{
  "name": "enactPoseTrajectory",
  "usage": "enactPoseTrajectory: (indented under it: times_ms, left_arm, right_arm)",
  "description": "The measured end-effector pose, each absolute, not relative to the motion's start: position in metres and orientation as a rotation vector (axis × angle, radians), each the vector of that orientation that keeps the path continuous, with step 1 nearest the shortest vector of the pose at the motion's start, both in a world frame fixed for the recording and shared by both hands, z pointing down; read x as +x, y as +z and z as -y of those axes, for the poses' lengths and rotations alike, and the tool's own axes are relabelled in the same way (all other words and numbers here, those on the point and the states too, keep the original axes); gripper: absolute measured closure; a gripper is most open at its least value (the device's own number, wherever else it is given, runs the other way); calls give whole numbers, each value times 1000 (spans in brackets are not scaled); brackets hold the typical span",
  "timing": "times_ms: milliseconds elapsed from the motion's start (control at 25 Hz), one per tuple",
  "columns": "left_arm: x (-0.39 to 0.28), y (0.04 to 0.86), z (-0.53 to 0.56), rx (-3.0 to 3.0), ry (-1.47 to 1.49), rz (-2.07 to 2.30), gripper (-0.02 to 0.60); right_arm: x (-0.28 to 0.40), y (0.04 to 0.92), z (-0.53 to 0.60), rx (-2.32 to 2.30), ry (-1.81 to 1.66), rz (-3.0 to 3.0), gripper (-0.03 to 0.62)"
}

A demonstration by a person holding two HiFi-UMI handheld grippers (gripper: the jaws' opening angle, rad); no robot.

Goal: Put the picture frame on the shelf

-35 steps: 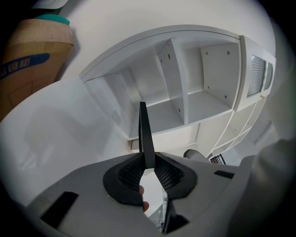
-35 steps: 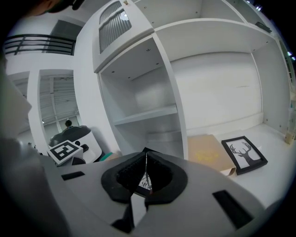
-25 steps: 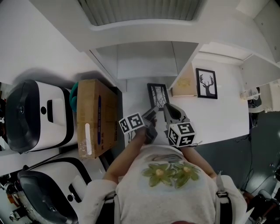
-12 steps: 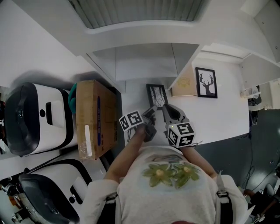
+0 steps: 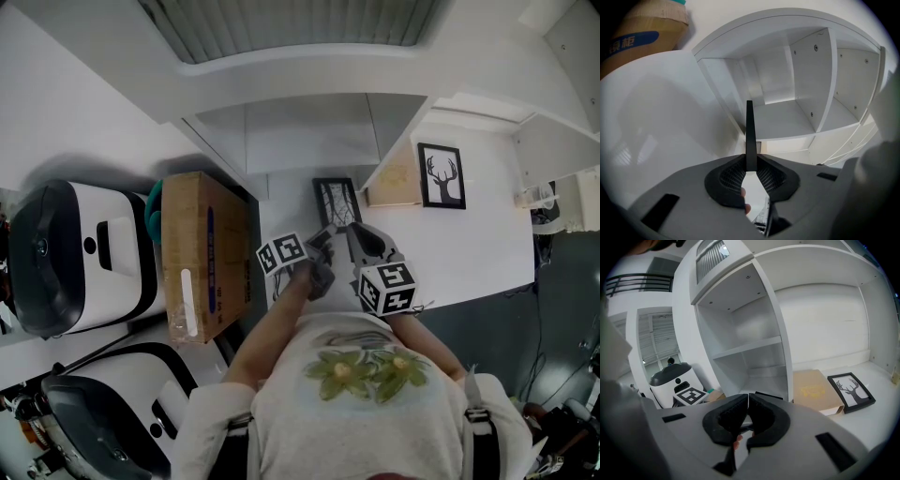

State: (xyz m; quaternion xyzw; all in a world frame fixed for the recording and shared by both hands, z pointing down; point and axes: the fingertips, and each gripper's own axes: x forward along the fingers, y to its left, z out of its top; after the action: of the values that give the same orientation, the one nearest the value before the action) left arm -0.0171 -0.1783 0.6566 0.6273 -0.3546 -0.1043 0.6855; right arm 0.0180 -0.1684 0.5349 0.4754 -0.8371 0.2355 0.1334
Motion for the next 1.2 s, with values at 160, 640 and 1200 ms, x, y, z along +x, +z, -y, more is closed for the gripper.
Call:
enactPoseTrajectory:
  times_ms: [160, 640, 1200]
  left_arm:
    - [-15, 664, 182, 1357, -244, 789, 494]
    - [-16, 676, 198, 1343, -234, 792, 494]
    - [-18, 691, 209, 1293, -255, 801, 492]
  right_arm:
    - [19, 538, 168, 1377, 689, 2419, 562]
    - [20, 545, 170, 1372, 694, 2400, 562]
    - [23, 551, 169, 1374, 708, 2382, 562]
